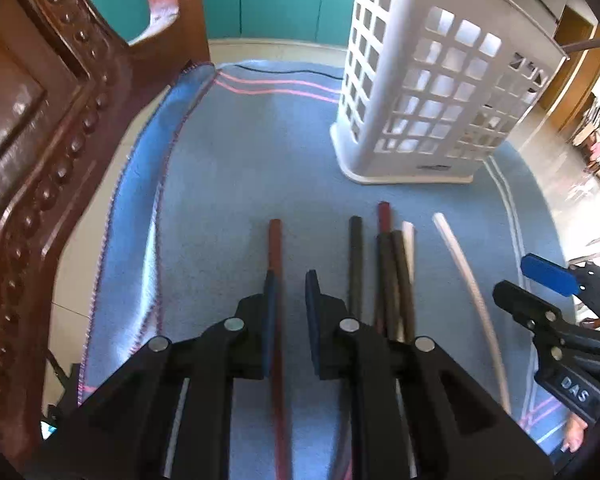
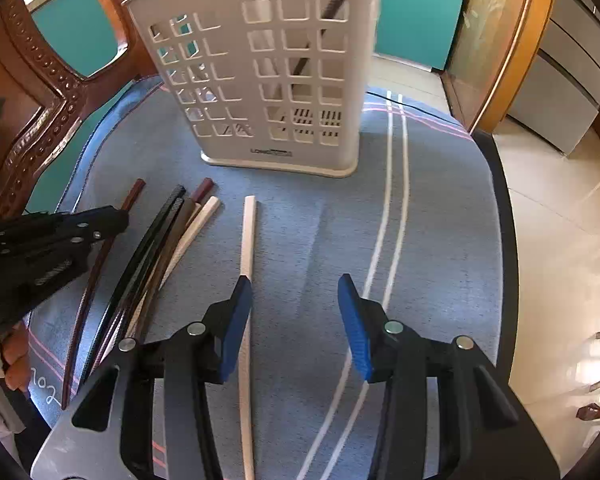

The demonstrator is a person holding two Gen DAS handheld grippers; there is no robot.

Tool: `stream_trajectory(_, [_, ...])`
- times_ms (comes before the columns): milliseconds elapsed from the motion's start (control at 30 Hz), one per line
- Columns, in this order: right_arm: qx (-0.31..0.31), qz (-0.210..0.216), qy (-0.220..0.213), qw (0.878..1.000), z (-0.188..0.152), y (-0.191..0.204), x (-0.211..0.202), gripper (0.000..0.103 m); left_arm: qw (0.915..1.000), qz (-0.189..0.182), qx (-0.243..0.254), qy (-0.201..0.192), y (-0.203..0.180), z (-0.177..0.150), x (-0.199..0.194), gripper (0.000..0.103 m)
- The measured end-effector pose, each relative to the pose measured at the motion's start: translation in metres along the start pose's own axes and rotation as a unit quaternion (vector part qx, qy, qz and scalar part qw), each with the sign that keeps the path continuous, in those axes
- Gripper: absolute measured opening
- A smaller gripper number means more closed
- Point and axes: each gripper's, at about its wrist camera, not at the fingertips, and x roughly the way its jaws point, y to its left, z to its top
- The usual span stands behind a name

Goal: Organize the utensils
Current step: 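Grasp a dark red chopstick with the left tool while the right tool grasps a light wooden one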

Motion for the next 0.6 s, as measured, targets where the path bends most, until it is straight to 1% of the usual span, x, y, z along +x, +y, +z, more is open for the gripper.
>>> stream_trajectory(67, [-0.005,0.003,-0.003,1.000,0.000,0.004,0.002,0.044,1.0000,-0.001,-0.005,0.004,0.001,0.001,0.003,0.019])
stream_trajectory(167, [-0.014,-0.001,-0.001,1.000,0.002,0.011,0.009,0.044,0.9999,0.003,-0.009,0.012,0.000,0.000,0.007,0.022])
stream_trajectory(267, [-0.017,-0.005,-0.003,1.000,0.006,0.016,0.017,0.044,0.9999,0.004,-0.007,0.011,-0.003,0.003,0.010,0.026])
stream_trajectory(433, [-0.013,-0.005,0.005,1.000,0.017,0.021,0.033,0.044,0.9999,0.013,-0.003,0.010,-0.006,0.008,0.016,0.027])
stream_trajectory(467, [-0.016,-0.011,0.006,1.000,0.018,0.024,0.036,0.044,0.9998,0.015,-0.001,0.010,-0.007,0.008,0.017,0.027])
stream_trajectory(533, [-0.028,-0.024,0.002,0.999,0.019,0.030,0.038,0.032,0.9998,0.017,0.001,0.010,-0.007,0.013,0.020,0.027])
stream_trajectory(567, [-0.029,-0.014,0.004,0.999,0.020,0.031,0.037,0.026,0.9998,0.017,0.001,0.010,-0.010,0.011,0.017,0.027])
stream_trajectory(600, [-0.031,-0.009,0.008,0.999,0.020,0.034,0.038,0.009,0.9999,0.016,0.001,0.006,-0.010,0.011,0.016,0.020])
